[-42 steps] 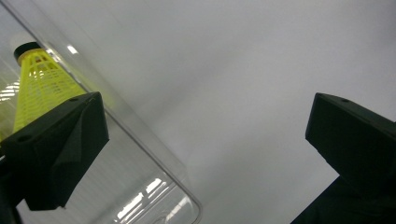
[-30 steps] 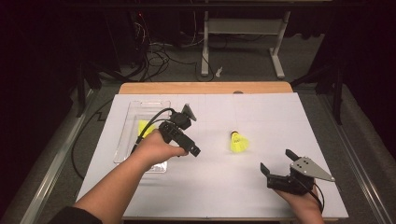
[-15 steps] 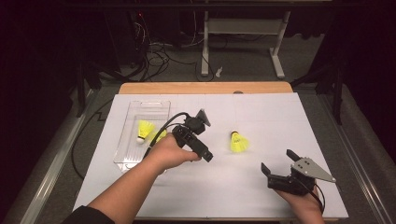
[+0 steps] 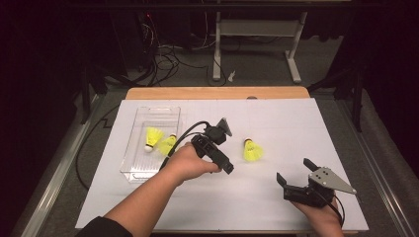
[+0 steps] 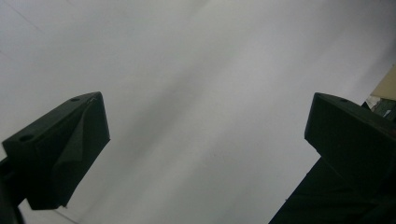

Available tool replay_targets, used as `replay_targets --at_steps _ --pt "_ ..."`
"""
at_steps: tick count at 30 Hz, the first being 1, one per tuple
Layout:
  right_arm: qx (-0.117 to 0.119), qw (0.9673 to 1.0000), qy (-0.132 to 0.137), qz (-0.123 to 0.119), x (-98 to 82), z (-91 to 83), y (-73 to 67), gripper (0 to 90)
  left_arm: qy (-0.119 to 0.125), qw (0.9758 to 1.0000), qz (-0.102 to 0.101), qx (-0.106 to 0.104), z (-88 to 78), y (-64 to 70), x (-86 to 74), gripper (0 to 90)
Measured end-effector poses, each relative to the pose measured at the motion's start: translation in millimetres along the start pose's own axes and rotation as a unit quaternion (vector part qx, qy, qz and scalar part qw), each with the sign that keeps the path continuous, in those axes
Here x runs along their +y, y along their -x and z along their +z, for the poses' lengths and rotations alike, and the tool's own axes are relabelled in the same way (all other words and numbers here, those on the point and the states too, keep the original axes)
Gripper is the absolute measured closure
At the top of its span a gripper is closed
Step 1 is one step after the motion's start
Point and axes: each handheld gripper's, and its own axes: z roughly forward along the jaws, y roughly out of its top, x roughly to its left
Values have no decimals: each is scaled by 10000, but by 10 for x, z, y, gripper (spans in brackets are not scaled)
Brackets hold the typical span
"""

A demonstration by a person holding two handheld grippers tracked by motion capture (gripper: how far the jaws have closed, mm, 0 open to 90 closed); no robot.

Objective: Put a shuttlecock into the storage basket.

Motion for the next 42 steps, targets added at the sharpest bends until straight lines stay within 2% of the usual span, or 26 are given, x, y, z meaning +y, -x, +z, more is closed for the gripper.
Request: replay_targets --at_steps 13,19,23,27,31,33,35,38,40,42 --pt "-2 10000 -18 24 -12 12 3 11 -36 9998 -109 -138 229 59 61 18" --pt "-2 10000 -29 1 -19 3 3 11 -59 9999 -92 -105 351 69 72 21" --pt "-39 10000 19 76 -17 -22 26 11 -103 9999 -74 -103 412 56 89 29" --pt "-32 10000 8 76 -4 -3 29 11 -48 9999 -110 -100 443 39 129 33" --pt "10 10000 22 -11 13 0 0 11 62 9999 -58 -68 476 45 159 40" --pt "19 10000 14 -39 6 -10 -9 11 57 9996 -192 -178 500 34 190 43" --pt "21 10000 14 -17 5 -22 2 11 101 9998 -116 -132 545 26 197 53" --pt "-9 10000 48 39 7 -36 12 11 103 9997 -153 -159 602 14 214 88" --pt "-5 10000 23 3 2 -27 14 11 152 9996 -204 -136 647 3 239 112" --pt "-13 10000 13 45 5 -25 14 11 222 9990 -321 -212 679 -9 278 148"
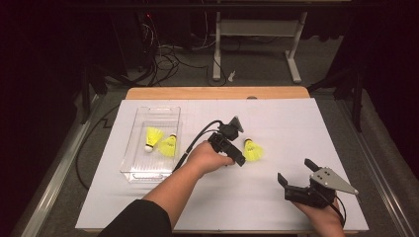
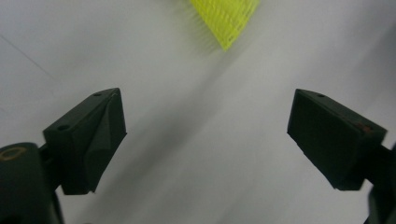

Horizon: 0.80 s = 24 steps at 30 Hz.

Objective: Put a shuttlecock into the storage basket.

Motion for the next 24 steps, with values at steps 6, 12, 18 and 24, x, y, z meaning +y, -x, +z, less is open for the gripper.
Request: replay_targets --at_steps 6,12,18,24 --pt "16 10000 8 12 -9 5 8 11 21 10000 -18 -34 115 22 17 228" --pt "26 10000 20 -2 1 5 -3 11 42 9999 -73 -102 187 54 51 377" --pt "44 10000 25 -39 9 12 -22 11 136 9999 16 -33 255 144 86 462" --pt "47 10000 44 -54 13 7 -23 11 85 9998 68 142 357 209 86 490"
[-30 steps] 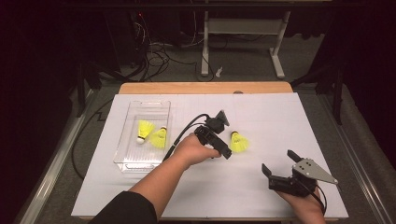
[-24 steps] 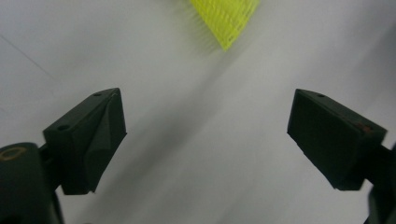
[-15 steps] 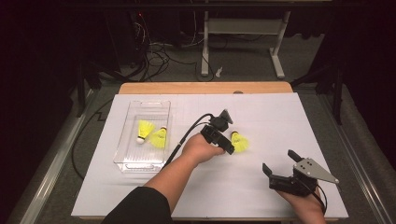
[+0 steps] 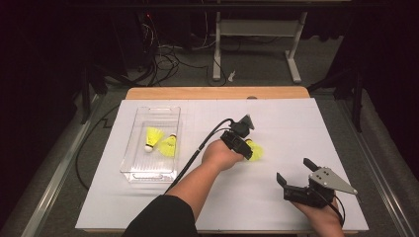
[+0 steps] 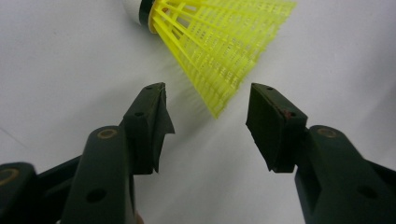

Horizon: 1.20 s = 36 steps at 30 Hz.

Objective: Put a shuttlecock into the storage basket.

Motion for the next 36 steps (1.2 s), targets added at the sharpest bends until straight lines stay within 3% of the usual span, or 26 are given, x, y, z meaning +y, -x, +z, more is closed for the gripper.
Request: replay_targets --at_steps 4,10,21,25,36 --pt "6 10000 9 5 2 -8 4 11 -12 10000 -22 89 63 22 -12 518" --pt "33 10000 4 11 -1 -2 4 11 166 9997 -109 122 88 13 16 583" --pt "38 10000 4 21 -1 1 6 12 108 9997 45 227 126 2 -27 796" --pt "25 10000 6 20 -2 0 11 11 225 9994 131 238 109 6 -30 879" --pt "19 10000 12 39 -2 -6 16 11 168 9996 219 76 -56 -46 -15 893"
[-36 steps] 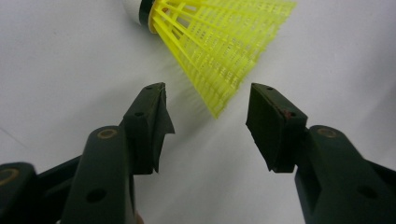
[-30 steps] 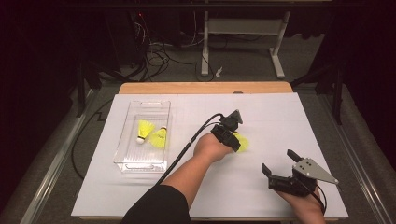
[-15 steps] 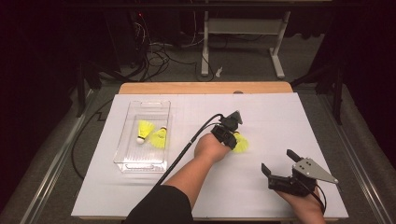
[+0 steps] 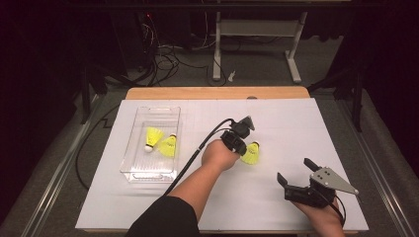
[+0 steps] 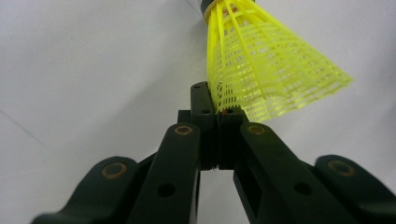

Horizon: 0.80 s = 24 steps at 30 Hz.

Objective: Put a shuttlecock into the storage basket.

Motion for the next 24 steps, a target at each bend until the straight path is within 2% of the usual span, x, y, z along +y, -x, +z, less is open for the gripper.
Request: replay_targets --at_steps 4,5,20,22,24 --pt "3 10000 -13 -5 0 4 -2 12 38 10000 -43 -48 -80 -49 1 894" --pt "7 10000 -13 -8 0 6 -3 11 36 9999 -83 -114 -107 -62 -1 894" --pt "21 10000 -55 -54 -3 34 -17 12 -22 9997 -57 -226 -399 -216 -152 894" --pt "22 10000 -48 -64 -1 33 -22 12 -22 9994 -99 -318 -428 -230 -179 894" --pt "21 10000 -48 -63 -1 33 -26 12 -35 9994 -47 -337 -446 -233 -215 894"
